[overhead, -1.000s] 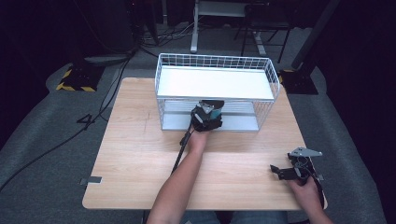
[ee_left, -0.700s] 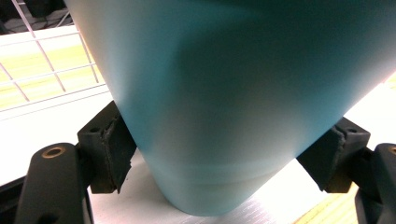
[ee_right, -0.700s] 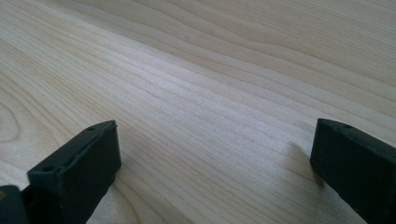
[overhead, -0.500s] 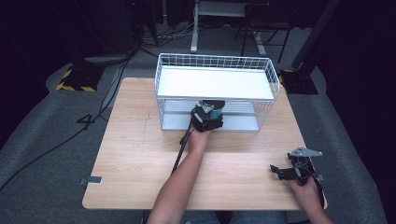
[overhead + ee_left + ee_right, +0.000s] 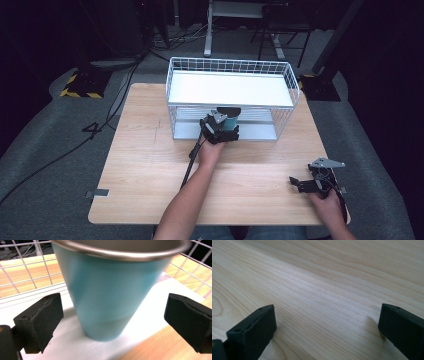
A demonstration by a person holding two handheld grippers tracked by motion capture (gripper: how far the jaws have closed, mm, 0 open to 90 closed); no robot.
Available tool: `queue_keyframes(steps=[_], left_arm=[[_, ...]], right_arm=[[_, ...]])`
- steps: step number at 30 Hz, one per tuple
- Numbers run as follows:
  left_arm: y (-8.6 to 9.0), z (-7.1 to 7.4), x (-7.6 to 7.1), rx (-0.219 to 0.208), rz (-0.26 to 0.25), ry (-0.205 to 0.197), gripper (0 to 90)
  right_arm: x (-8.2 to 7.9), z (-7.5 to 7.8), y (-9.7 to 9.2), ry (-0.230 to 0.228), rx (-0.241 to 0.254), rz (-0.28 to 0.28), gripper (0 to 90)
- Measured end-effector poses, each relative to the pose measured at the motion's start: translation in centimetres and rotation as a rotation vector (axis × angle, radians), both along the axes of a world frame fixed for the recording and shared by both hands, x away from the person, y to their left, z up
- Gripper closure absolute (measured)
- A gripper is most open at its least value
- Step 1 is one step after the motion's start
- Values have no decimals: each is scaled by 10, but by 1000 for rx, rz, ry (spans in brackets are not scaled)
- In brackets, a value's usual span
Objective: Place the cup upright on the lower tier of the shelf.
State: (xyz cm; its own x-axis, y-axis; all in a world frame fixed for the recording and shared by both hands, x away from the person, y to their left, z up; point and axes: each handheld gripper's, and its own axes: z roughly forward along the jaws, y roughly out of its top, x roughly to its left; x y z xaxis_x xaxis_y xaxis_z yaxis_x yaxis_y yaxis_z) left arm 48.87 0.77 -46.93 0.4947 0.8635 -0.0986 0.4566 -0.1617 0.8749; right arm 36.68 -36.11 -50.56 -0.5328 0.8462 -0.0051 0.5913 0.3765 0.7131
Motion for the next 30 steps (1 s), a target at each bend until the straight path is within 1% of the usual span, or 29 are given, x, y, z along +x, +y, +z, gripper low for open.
queue_keyframes(steps=[4, 6, 9, 10, 15, 16, 19, 20, 23, 26, 30], left_arm=[[8, 8, -14, 2, -14, -11, 30], [12, 13, -20, -12, -26, -7, 38], [15, 21, -30, -13, -35, -15, 40], [16, 25, -35, -21, -40, -25, 41], [21, 36, -55, -2, -69, -39, 41], [23, 38, -61, 2, -77, -45, 41], [29, 44, -70, 18, -89, -64, 43], [33, 48, -76, 21, -90, -76, 43], [41, 55, -86, -3, -105, -73, 43], [50, 61, -97, -17, -111, -77, 44], [64, 65, -108, -18, -111, -76, 51]], right_arm=[[0, 0, 0, 1, -2, -4, 17], [0, 0, 0, 1, -2, -4, 16], [1, 0, 1, 0, -3, -6, 11], [1, 0, 1, 0, -3, -5, 10], [2, 0, 1, 1, -3, -5, 10], [2, 0, 1, 1, -3, -5, 10], [2, 0, 1, 1, -3, -5, 10], [2, 0, 1, 1, -3, -5, 10], [2, 0, 1, 1, -2, -6, 8], [2, 0, 1, 2, -2, -6, 8], [3, 0, 1, 1, -3, -5, 8]])
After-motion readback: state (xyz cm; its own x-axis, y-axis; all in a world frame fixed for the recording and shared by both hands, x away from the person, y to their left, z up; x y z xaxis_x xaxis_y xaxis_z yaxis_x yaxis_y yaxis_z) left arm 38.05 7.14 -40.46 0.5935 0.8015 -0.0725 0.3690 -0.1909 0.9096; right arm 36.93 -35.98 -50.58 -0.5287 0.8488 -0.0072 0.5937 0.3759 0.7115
